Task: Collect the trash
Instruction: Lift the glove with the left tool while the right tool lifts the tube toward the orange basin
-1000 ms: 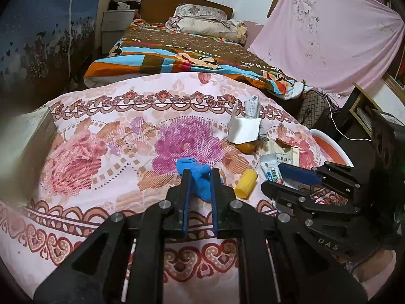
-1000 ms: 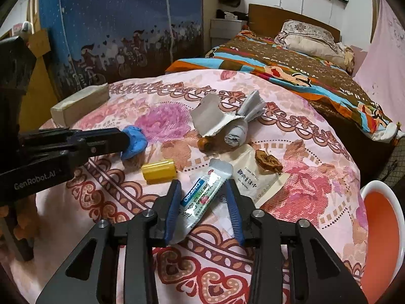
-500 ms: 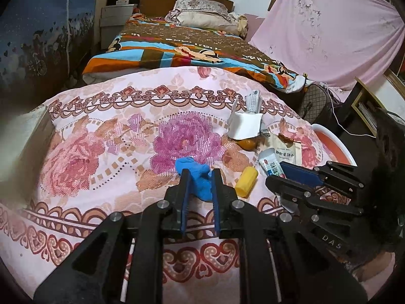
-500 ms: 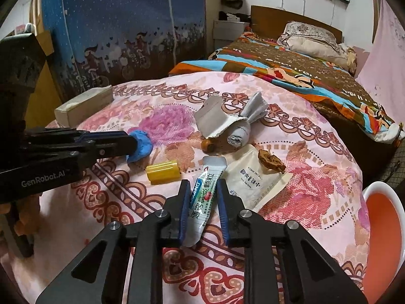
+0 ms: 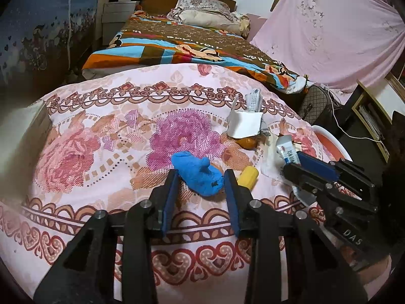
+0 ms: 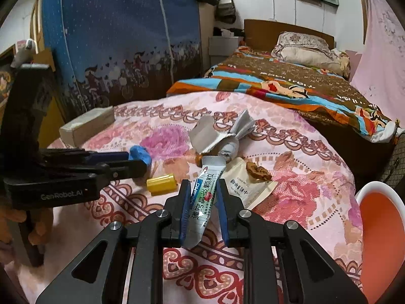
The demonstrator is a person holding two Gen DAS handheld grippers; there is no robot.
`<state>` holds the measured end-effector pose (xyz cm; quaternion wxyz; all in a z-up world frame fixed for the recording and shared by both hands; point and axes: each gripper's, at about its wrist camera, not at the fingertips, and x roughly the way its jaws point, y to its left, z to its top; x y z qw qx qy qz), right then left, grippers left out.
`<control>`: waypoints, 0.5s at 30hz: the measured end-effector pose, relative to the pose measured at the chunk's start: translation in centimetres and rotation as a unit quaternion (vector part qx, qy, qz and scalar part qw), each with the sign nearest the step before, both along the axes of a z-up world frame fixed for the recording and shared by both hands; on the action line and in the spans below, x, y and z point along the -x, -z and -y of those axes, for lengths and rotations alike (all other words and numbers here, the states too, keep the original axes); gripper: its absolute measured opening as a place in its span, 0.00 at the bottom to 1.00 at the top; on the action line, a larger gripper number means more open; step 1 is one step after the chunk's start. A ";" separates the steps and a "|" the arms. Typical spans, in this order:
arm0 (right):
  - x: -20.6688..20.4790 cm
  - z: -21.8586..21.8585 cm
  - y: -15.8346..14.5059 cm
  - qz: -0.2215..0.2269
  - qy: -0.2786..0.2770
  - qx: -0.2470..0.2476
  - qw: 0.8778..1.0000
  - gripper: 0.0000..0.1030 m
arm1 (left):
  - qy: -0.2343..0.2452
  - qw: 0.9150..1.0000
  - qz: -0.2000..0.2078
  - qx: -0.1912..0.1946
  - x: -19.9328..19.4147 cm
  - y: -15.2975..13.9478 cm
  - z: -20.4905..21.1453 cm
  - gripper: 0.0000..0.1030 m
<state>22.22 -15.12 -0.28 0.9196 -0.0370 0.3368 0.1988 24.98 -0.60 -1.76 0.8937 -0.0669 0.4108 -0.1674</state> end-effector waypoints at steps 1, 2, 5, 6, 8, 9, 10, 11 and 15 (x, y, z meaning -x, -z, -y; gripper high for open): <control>0.1 0.1 -0.1 0.004 0.000 -0.003 1.000 0.18 | 0.000 1.000 0.003 0.000 0.1 -0.1 0.0 0.19; 0.2 0.2 -0.3 0.008 0.001 -0.006 1.000 0.18 | 0.000 1.000 0.004 0.002 0.2 -0.1 0.1 0.19; 0.9 0.6 -0.8 0.032 0.002 -0.019 0.999 0.18 | -0.008 1.000 0.025 0.009 1.1 -0.8 0.1 0.19; 1.4 0.9 -1.2 0.047 0.003 -0.027 0.999 0.18 | -0.011 0.999 0.043 0.011 1.7 -1.3 0.1 0.19; 2.2 1.4 -1.8 0.072 0.008 -0.039 0.997 0.18 | -0.015 0.997 0.073 0.017 2.8 -2.2 0.1 0.19; 2.5 1.6 -2.0 0.083 0.009 -0.045 0.996 0.18 | -0.017 0.996 0.089 0.018 3.4 -2.7 0.2 0.19; 2.9 2.0 -2.4 0.096 0.013 -0.052 0.994 0.18 | -0.019 0.994 0.104 0.019 3.9 -3.1 0.3 0.19; 3.3 2.2 -2.6 0.108 0.016 -0.059 0.992 0.18 | -0.020 0.992 0.121 0.019 4.5 -3.6 0.4 0.19; 5.2 3.8 -3.9 0.164 0.027 -0.096 0.981 0.18 | -0.016 0.983 0.182 0.008 6.5 -5.3 1.6 0.20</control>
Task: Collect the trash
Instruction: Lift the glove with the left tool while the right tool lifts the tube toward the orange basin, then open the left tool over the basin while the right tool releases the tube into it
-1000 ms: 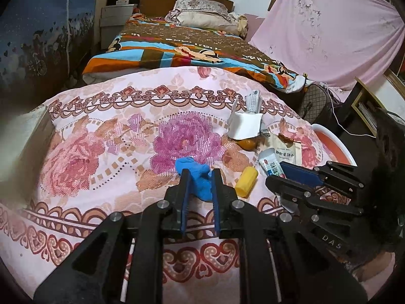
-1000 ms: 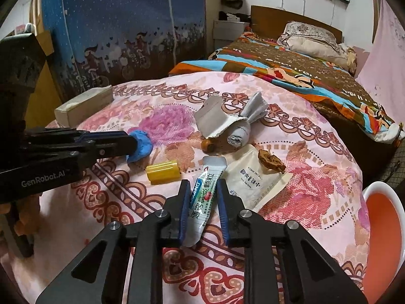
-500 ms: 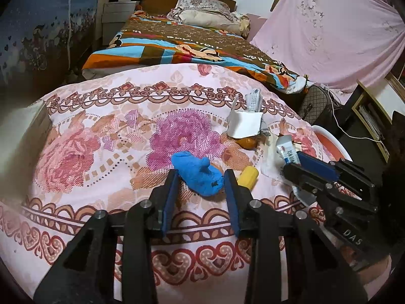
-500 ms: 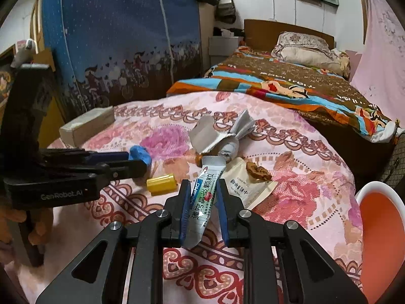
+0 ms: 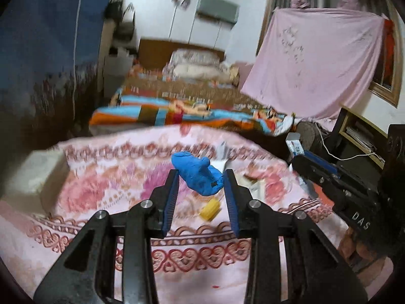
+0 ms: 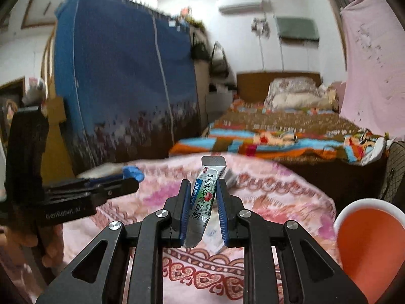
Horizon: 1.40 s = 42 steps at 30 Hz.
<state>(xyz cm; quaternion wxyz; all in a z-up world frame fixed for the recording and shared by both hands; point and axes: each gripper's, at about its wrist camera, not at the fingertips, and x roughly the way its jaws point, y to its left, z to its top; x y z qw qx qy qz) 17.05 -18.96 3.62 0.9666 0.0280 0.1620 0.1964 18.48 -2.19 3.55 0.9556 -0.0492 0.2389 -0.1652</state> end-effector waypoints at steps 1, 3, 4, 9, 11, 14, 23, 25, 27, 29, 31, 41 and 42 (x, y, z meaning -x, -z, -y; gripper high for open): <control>0.5 0.5 -0.3 0.015 0.004 -0.010 1.000 0.18 | 0.002 1.000 0.013 -0.005 0.4 -0.4 0.4 0.20; 1.4 1.4 -0.9 0.044 0.013 -0.028 0.999 0.18 | 0.008 0.999 0.046 -0.018 1.4 -1.2 1.3 0.20; 1.7 1.7 -1.1 0.053 0.017 -0.031 0.998 0.18 | 0.012 0.998 0.063 -0.022 1.9 -1.7 1.8 0.20; 3.4 3.6 -2.4 0.118 0.057 -0.036 0.991 0.18 | 0.034 0.991 0.125 -0.029 3.3 -3.6 4.0 0.20; 4.0 4.4 -2.8 0.136 0.071 -0.036 0.987 0.18 | 0.042 0.988 0.143 -0.033 3.7 -4.2 4.8 0.20; 4.7 6.0 -3.3 0.157 0.097 -0.038 0.982 0.18 | 0.057 0.984 0.163 -0.041 4.1 -4.9 6.3 0.20; 5.6 10.9 -3.8 0.168 0.179 -0.045 0.968 0.18 | 0.121 0.976 0.176 -0.042 3.7 -5.6 11.4 0.20; 5.5 12.1 -3.5 0.161 0.201 -0.044 0.965 0.18 | 0.135 0.974 0.176 -0.042 3.8 -5.5 12.5 0.20; 5.3 13.3 -3.3 0.147 0.225 -0.042 0.962 0.18 | 0.146 0.973 0.175 -0.039 3.6 -5.3 13.3 0.20; 5.1 14.1 -3.1 0.135 0.238 -0.044 0.961 0.18 | 0.155 0.972 0.171 -0.035 3.4 -5.2 13.9 0.20; 4.9 15.0 -2.8 0.122 0.251 -0.048 0.959 0.18 | 0.165 0.972 0.164 -0.028 3.2 -5.1 14.7 0.20; 4.7 17.2 -1.7 0.080 0.297 -0.057 0.950 0.19 | 0.212 0.973 0.088 -0.010 0.8 -3.9 19.2 0.20; 4.6 17.3 -1.6 0.077 0.299 -0.057 0.949 0.19 | 0.214 0.974 0.076 -0.007 0.4 -3.6 19.6 0.20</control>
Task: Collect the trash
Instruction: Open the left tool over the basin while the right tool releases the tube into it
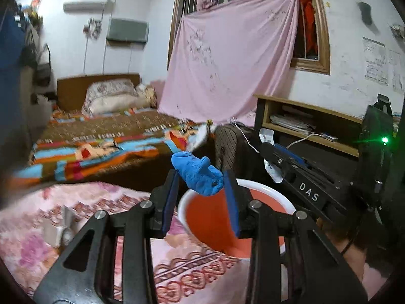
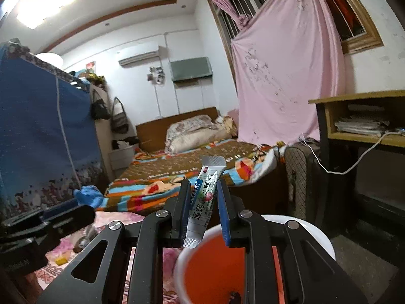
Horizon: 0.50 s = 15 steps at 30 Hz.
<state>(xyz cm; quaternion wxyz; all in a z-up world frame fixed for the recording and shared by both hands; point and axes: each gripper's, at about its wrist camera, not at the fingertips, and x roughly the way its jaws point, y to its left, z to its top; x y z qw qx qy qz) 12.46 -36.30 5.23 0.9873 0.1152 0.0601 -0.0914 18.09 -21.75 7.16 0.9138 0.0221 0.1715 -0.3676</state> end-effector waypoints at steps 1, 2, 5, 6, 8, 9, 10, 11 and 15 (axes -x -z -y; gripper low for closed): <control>-0.1 0.3 0.1 -0.004 0.003 -0.002 1.000 0.19 | 0.002 1.000 -0.015 0.003 -0.5 0.2 0.4 0.20; -0.3 0.7 0.1 -0.008 0.006 -0.004 1.000 0.19 | 0.005 1.000 -0.027 0.005 -0.8 0.4 0.9 0.20; -0.3 1.3 0.3 -0.017 0.015 -0.013 1.000 0.19 | 0.010 0.998 -0.066 0.013 -1.7 1.2 1.9 0.20; -0.3 1.4 0.4 -0.020 0.017 -0.016 1.000 0.19 | 0.012 0.997 -0.077 0.013 -2.0 1.5 2.2 0.20; -0.4 1.7 0.6 -0.027 0.023 -0.021 0.999 0.19 | 0.017 0.995 -0.097 0.011 -2.5 1.8 2.8 0.20; -0.5 1.9 0.7 -0.032 0.026 -0.024 0.999 0.19 | 0.019 0.994 -0.104 0.010 -2.5 2.0 3.1 0.20; -0.6 2.1 0.8 -0.037 0.028 -0.027 0.999 0.19 | 0.020 0.994 -0.111 0.008 -2.7 2.2 3.4 0.20; -0.7 2.3 0.9 -0.043 0.030 -0.030 0.998 0.19 | 0.022 0.993 -0.118 0.006 -2.9 2.3 3.6 0.20; -1.0 2.8 1.4 -0.064 0.038 -0.039 0.996 0.19 | 0.035 0.987 -0.158 0.007 -3.6 3.0 4.7 0.21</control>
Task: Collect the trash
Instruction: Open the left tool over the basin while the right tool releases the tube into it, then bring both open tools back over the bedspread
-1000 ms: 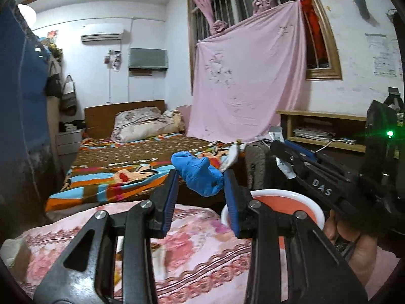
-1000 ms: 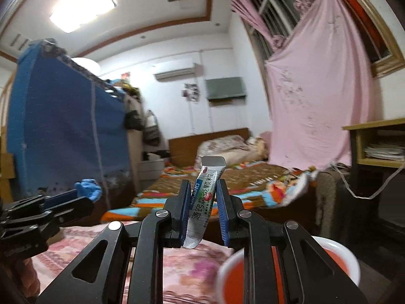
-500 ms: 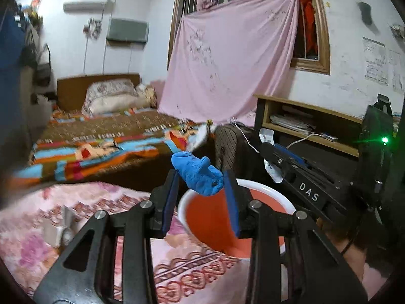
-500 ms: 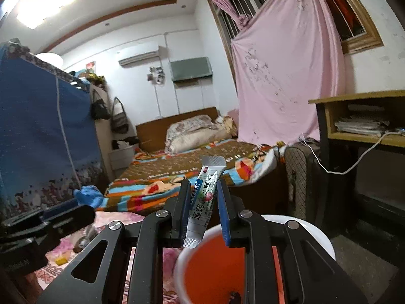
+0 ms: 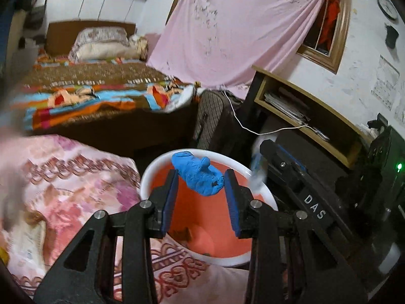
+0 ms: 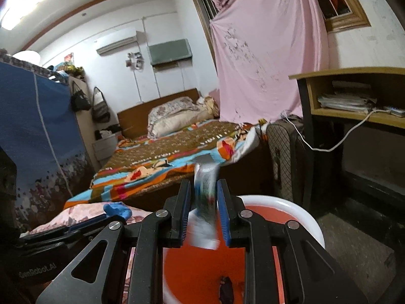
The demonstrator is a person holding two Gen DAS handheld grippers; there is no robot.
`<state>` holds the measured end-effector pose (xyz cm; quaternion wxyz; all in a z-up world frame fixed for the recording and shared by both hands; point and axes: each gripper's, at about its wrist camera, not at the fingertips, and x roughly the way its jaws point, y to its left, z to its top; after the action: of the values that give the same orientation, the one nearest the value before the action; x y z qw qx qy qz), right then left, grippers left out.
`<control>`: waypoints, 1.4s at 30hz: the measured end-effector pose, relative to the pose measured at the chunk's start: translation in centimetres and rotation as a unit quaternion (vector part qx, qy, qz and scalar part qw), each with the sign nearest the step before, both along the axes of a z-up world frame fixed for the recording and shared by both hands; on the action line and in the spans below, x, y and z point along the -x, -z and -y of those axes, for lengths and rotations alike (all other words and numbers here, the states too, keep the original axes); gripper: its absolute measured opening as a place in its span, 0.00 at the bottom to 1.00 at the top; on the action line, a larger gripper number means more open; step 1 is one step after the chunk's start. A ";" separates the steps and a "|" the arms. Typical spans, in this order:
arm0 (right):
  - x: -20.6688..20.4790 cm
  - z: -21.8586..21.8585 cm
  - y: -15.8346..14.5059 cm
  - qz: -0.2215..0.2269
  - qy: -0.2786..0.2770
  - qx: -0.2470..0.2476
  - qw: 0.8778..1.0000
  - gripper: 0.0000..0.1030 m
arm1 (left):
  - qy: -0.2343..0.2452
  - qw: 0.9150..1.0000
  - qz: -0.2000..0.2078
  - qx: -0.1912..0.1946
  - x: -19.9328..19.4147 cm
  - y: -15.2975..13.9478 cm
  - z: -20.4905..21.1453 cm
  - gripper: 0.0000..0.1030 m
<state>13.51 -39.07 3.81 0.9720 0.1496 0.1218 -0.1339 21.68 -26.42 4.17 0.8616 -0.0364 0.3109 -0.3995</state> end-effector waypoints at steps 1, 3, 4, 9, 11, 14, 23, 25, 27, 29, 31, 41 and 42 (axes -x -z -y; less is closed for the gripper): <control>-0.1 0.1 0.1 -0.004 0.002 -0.002 1.000 0.20 | 0.002 1.000 -0.009 -0.002 -0.2 0.2 0.2 0.22; -0.2 0.3 0.4 -0.013 0.004 -0.010 1.000 0.22 | 0.001 1.000 -0.018 -0.004 -0.4 0.4 0.5 0.24; -0.3 0.5 0.5 -0.015 0.005 -0.012 1.000 0.25 | 0.000 1.000 -0.022 -0.005 -0.4 0.5 0.5 0.25; -0.2 0.8 0.6 -0.019 0.009 -0.018 1.000 0.30 | -0.012 0.999 -0.039 -0.001 -0.7 0.8 -0.1 0.33; -0.2 0.9 0.6 -0.020 0.009 -0.017 1.000 0.30 | -0.017 0.999 -0.040 0.002 -0.7 0.8 -0.5 0.34; -0.3 0.9 0.7 -0.021 0.007 -0.015 1.000 0.34 | -0.026 0.999 -0.039 0.005 -0.8 0.7 -1.0 0.37; -0.2 -0.2 0.1 -0.008 -0.001 0.004 1.000 0.47 | -0.077 0.997 -0.021 0.011 -0.6 0.2 -4.0 0.57; -0.3 -0.6 -0.1 -0.002 -0.003 0.008 1.000 0.57 | -0.095 0.995 -0.013 0.014 -0.4 -0.1 -5.1 0.61; -0.1 -1.0 -0.2 0.009 -0.004 0.010 1.000 0.74 | -0.111 0.994 -0.004 0.017 -0.1 -0.4 -6.2 0.67; 0.1 -1.3 -0.5 0.022 -0.008 0.010 1.000 0.78 | -0.129 0.991 0.005 0.020 0.2 -0.6 -7.5 0.70; 0.2 -1.6 -0.8 0.031 -0.012 0.013 0.999 0.81 | -0.150 0.988 0.014 0.021 0.5 -0.8 -8.9 0.75; 0.3 -5.2 -1.8 0.079 -0.058 0.038 0.994 1.00 | -0.279 0.958 0.071 0.018 2.9 -1.1 -15.9 0.89; 0.4 -5.8 -1.9 0.087 -0.066 0.045 0.993 1.00 | -0.289 0.954 0.079 0.017 3.1 -1.3 -16.6 0.89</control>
<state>13.09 -33.31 5.71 0.9913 0.1089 0.0407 -0.0613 18.53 -9.78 5.44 0.9613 -0.1076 0.2115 -0.1403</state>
